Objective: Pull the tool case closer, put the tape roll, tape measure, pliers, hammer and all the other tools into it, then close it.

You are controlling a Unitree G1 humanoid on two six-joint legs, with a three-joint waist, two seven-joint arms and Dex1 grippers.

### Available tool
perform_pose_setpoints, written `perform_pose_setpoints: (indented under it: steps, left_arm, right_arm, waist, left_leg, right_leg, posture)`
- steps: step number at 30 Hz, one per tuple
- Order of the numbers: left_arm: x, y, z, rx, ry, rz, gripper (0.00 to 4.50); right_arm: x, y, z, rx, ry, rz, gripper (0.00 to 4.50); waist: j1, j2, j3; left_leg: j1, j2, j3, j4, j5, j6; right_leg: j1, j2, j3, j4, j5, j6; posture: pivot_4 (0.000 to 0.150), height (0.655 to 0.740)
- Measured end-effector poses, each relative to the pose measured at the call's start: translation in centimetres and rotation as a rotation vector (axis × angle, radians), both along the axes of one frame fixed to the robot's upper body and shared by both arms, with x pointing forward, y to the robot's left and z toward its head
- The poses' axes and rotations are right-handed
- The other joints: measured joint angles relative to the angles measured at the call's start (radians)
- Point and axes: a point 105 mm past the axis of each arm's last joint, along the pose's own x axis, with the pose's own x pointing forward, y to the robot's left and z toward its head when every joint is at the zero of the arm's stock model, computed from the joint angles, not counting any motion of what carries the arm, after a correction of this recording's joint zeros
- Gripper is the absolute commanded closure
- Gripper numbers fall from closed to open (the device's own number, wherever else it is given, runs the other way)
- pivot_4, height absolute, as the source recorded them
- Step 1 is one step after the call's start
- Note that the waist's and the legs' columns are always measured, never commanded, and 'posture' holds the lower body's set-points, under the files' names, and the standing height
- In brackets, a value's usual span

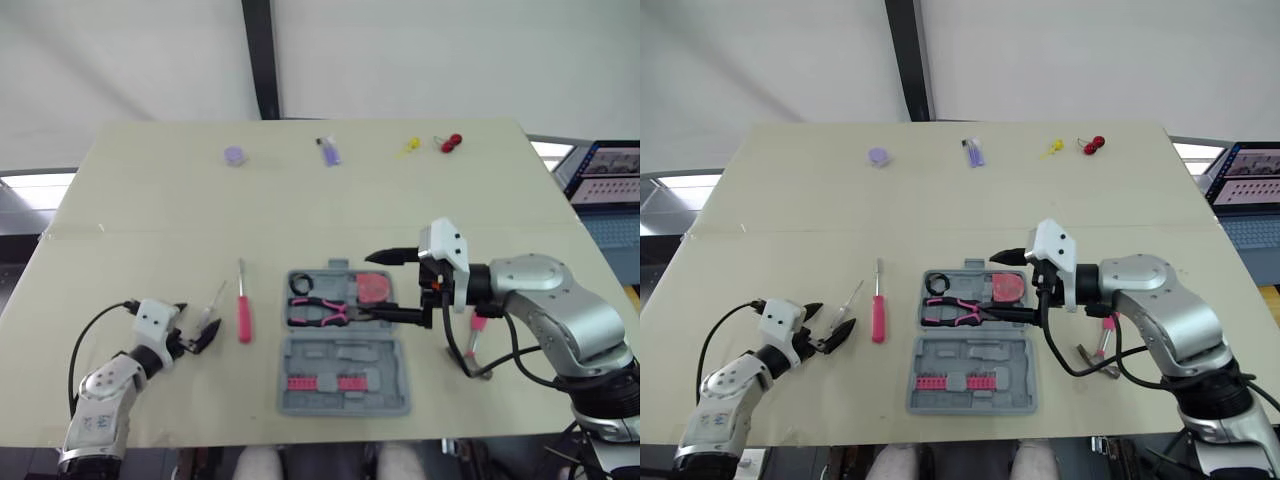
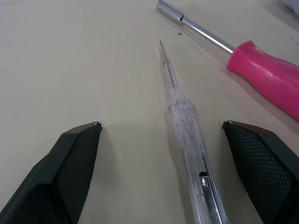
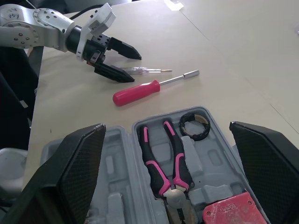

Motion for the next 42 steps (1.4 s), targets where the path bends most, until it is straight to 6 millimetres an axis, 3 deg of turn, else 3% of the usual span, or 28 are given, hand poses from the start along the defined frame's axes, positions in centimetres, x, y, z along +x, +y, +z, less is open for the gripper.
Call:
perform_pose_setpoints:
  steps: [1, 4, 11, 12, 25, 30, 34, 36, 39, 40, 42]
  left_arm:
    - [0.0, 0.0, 0.0, -0.001, -0.001, 0.003, 0.03]
    - [0.1, -0.3, -0.2, -0.019, -0.009, 0.026, 0.86]
    - [0.4, 0.4, -0.4, -0.024, -0.023, 0.064, 4.20]
    - [0.5, 0.4, -0.4, -0.025, -0.025, 0.064, 4.43]
    - [0.5, 0.5, -0.6, -0.026, -0.042, 0.056, 4.41]
    - [0.3, 1.1, 0.8, -0.044, -0.048, 0.013, 4.41]
    - [0.9, 0.5, 4.5, -0.038, -0.100, -0.101, 4.41]
    - [1.6, -0.5, 8.1, -0.018, -0.157, -0.199, 4.41]
    - [2.2, -3.2, 13.6, 0.011, -0.254, -0.367, 4.41]
    - [2.2, -4.8, 14.8, 0.011, -0.267, -0.448, 4.41]
    - [1.7, -7.3, 15.4, -0.014, -0.246, -0.582, 4.41]
  right_arm:
    - [0.0, 0.0, 0.0, 0.000, 0.000, 0.000, 0.01]
    - [0.0, 0.0, -0.1, -0.005, -0.001, -0.002, 0.00]
    - [0.1, 0.0, -0.1, -0.008, -0.003, -0.004, 0.00]
    - [0.1, 0.0, -0.1, -0.008, -0.003, -0.004, 0.00]
    - [-0.1, 0.4, 0.5, 0.023, -0.005, 0.023, 0.00]
    - [-0.2, 0.4, 0.7, 0.024, -0.018, 0.038, 0.00]
    - [-0.5, 0.2, 0.6, 0.008, -0.021, 0.060, 0.00]
    - [-0.8, -0.3, 0.4, -0.014, -0.017, 0.064, 0.00]
    - [-1.2, -0.8, 0.2, -0.042, -0.019, 0.068, 0.00]
    - [-1.5, -1.1, 0.3, -0.049, -0.029, 0.066, 0.00]
    - [-1.7, -1.7, 0.6, -0.060, -0.044, 0.055, 0.00]
  waist:
    - [0.000, 0.000, 0.000]
    - [0.001, 0.001, -0.001]
    - [-0.001, 0.005, -0.003]
    - [-0.001, 0.005, -0.003]
    - [-0.002, 0.008, -0.005]
    - [-0.007, 0.003, -0.002]
    - [-0.003, -0.003, 0.002]
    - [0.001, -0.006, 0.003]
    - [-0.001, -0.006, 0.004]
    - [-0.003, -0.006, 0.004]
    - [-0.003, -0.006, 0.004]
  left_leg:
    - [0.000, 0.000, 0.000, 0.000, 0.000, 0.000]
    - [0.000, 0.000, 0.000, 0.001, 0.000, 0.000]
    - [0.000, 0.000, 0.000, 0.000, 0.000, 0.000]
    - [0.000, 0.000, 0.000, 0.000, 0.000, 0.000]
    - [0.000, 0.000, 0.000, 0.000, 0.000, 0.000]
    - [0.000, 0.000, 0.000, -0.002, 0.000, 0.000]
    - [-0.001, 0.000, -0.001, -0.001, 0.000, 0.000]
    - [-0.002, 0.000, -0.002, 0.000, 0.000, 0.000]
    - [-0.002, 0.000, -0.002, 0.000, 0.000, 0.000]
    - [-0.002, 0.000, -0.002, -0.001, 0.000, 0.000]
    - [-0.001, 0.000, -0.001, -0.002, 0.000, 0.000]
  right_leg:
    - [0.000, 0.000, 0.000, 0.000, 0.000, 0.000]
    - [0.001, 0.000, 0.000, 0.000, 0.000, 0.000]
    - [0.000, 0.000, 0.000, 0.000, 0.000, 0.000]
    - [0.001, 0.000, 0.000, 0.000, 0.000, 0.000]
    - [0.000, 0.000, 0.000, 0.000, 0.000, 0.000]
    - [-0.001, 0.000, 0.000, 0.000, 0.000, 0.000]
    - [-0.001, 0.000, -0.001, 0.000, 0.000, 0.000]
    - [-0.001, 0.000, -0.001, 0.000, 0.000, 0.000]
    - [0.000, 0.000, 0.000, -0.001, 0.000, 0.000]
    - [0.000, 0.000, 0.000, -0.001, 0.000, 0.000]
    - [-0.001, 0.000, -0.001, -0.002, 0.000, 0.000]
  posture:
    - [0.150, 0.7400]
    - [0.150, 0.7400]
    - [0.150, 0.7400]
    - [0.150, 0.7400]
    - [0.150, 0.7400]
    - [0.150, 0.7400]
    - [0.150, 0.7400]
    - [0.150, 0.7400]
    - [0.150, 0.7400]
    - [0.150, 0.7400]
    - [0.150, 0.7400]
